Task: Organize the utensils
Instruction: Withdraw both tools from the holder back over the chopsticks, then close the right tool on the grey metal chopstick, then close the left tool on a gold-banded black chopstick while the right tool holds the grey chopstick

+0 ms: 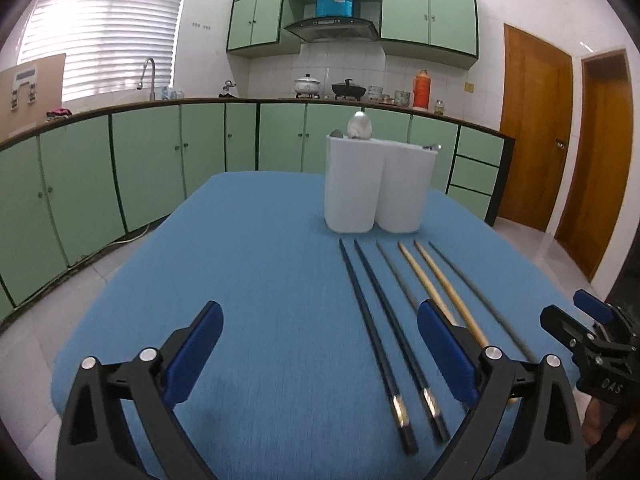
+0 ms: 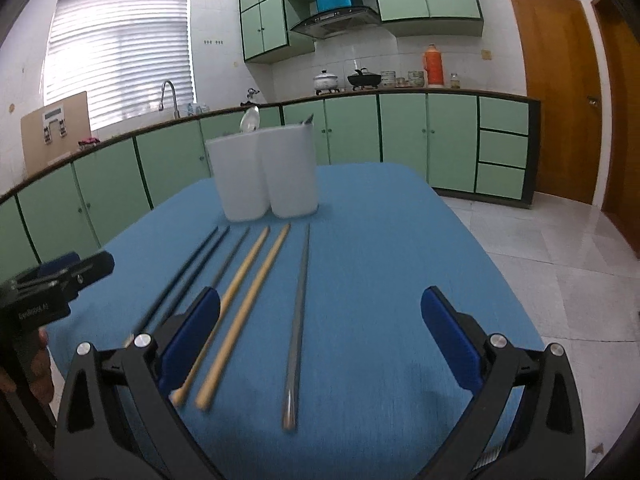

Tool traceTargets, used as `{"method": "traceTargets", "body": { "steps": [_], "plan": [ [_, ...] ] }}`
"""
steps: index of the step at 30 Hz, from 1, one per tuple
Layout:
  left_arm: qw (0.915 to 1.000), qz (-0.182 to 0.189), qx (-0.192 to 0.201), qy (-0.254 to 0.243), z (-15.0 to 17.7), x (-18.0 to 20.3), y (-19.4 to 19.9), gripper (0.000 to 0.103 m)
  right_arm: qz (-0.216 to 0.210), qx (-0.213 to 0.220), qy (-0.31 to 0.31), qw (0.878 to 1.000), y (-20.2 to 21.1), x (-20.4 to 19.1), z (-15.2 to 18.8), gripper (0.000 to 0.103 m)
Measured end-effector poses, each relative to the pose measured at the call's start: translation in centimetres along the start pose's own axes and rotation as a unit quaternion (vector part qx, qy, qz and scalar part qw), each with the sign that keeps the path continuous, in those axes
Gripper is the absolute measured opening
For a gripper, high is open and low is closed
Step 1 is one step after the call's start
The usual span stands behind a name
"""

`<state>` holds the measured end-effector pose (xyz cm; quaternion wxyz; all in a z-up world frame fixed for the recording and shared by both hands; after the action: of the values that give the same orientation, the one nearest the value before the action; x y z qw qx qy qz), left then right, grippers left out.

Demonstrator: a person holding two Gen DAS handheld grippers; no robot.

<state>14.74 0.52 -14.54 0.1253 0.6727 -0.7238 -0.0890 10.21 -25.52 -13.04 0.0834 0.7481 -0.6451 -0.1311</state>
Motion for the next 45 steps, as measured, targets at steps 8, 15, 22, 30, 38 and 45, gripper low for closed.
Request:
{"method": "traceTargets", "body": {
  "steps": [8, 15, 22, 30, 38, 45],
  "plan": [
    [0.9999, -0.005, -0.010, 0.013, 2.1, -0.1, 1.4, 0.096, -0.011, -0.011, 0.022, 1.000, 1.0, -1.4, 2.6, 0.080],
    [0.9998, -0.014, -0.008, 0.016, 2.7, -0.3, 2.5, 0.096, -0.016, -0.017, 0.016, 1.000, 1.5, -1.6, 4.0, 0.052],
    [0.9995, -0.014, -0.013, 0.025, 3.0, -0.3, 2.8, 0.096, -0.005, -0.013, 0.014, 1.000, 2.7, -1.5, 4.3, 0.031],
    [0.9997, -0.009, -0.012, 0.021, 3.2, 0.4, 3.1, 0.095, -0.001, -0.011, 0.033, 0.999, 3.0, -1.9, 4.9, 0.014],
    [0.9999, 0.003, -0.014, 0.003, 3.8, 1.8, 3.8, 0.081, 0.002, -0.007, 0.040, 0.999, 3.2, -1.8, 4.9, 0.007],
    [0.9990, 0.013, -0.041, -0.011, 5.3, 3.1, 3.2, 0.057, -0.001, -0.007, 0.032, 0.999, 3.4, -1.5, 5.0, 0.007]
  ]
}}
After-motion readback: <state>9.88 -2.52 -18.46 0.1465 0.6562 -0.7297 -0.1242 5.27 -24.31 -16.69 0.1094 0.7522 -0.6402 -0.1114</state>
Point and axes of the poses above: each gripper's, at about its wrist camera, not at the fingertips, and y roughly against the way its jaws point, x to its right, z to its underside, the point moved 8 cm from there along -y, roughly the way its jaws point, and after that the axes turned 11 degrees about x, right-handed, at the moved point
